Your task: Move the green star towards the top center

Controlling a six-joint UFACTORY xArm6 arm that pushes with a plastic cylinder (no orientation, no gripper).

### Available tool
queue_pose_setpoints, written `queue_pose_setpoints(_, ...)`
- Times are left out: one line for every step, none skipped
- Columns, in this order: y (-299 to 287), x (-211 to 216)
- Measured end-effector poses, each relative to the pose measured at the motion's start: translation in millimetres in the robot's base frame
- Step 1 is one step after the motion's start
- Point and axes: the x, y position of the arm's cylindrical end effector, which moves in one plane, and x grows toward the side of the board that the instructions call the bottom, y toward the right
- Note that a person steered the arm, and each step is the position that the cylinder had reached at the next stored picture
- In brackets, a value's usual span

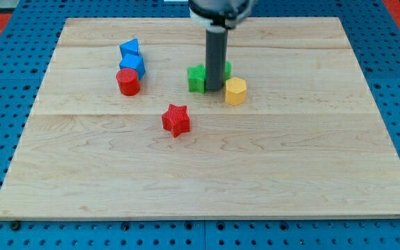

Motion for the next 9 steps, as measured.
queue_pose_setpoints(-7, 43)
queue_pose_setpoints(-48, 53)
queue_pose_setpoints(-57, -14)
queue_pose_setpoints(-63, -67)
queue_pose_setpoints(-39, -42)
queue_pose_setpoints(-27, -53)
queue_pose_setpoints(-17, -107)
queue_pose_setpoints(-3, -112)
queue_pose_setpoints(-4, -114)
